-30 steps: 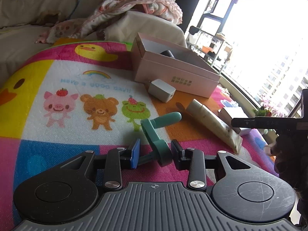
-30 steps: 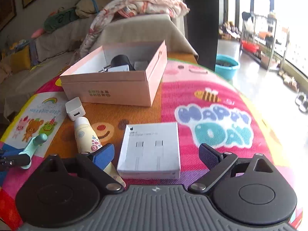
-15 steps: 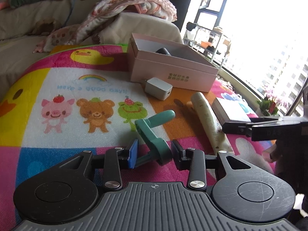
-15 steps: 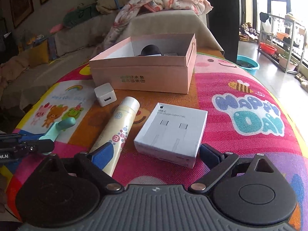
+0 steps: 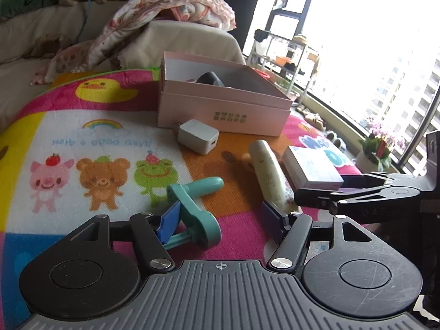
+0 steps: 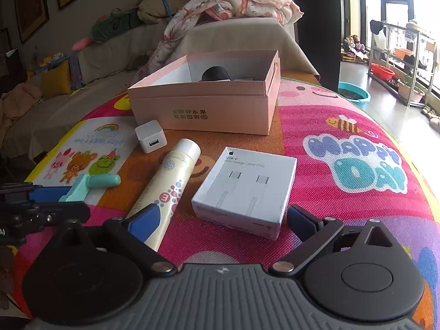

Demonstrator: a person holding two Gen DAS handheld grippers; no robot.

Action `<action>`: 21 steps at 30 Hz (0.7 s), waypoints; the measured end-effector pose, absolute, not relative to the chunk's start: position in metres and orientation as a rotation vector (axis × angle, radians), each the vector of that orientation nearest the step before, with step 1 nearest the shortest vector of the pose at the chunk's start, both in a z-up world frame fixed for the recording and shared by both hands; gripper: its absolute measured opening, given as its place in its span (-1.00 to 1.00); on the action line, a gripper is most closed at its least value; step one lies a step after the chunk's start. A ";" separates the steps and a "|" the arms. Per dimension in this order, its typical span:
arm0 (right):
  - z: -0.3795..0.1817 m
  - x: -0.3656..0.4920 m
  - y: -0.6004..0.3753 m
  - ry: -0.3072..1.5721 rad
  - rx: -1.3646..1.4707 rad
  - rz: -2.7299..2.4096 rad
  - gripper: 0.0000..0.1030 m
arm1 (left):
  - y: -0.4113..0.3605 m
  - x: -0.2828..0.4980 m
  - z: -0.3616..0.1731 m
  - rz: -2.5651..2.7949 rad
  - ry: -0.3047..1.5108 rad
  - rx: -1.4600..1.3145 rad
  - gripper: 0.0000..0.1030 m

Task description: Organize rigid objects

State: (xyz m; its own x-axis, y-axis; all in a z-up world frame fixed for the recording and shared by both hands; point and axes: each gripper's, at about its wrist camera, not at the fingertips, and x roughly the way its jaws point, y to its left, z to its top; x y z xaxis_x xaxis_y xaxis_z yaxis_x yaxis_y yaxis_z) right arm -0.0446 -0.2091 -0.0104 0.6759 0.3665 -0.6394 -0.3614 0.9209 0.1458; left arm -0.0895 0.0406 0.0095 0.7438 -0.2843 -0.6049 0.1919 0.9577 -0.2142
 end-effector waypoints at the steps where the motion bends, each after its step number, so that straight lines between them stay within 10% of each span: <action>1: -0.011 -0.044 -0.209 0.720 0.008 0.409 0.92 | 0.037 -0.085 0.009 -0.253 0.690 -0.124 0.35; 21: 0.010 -0.059 -0.202 0.583 -0.108 0.306 0.92 | 0.023 -0.070 0.000 -0.263 0.661 0.063 0.19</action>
State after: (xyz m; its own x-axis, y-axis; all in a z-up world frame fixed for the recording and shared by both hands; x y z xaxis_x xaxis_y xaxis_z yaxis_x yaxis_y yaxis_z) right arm -0.0587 -0.2024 0.0095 0.7909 0.2537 -0.5569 -0.3142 0.9493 -0.0138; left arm -0.0695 0.0233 -0.0002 0.7577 -0.2210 -0.6140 0.2610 0.9650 -0.0251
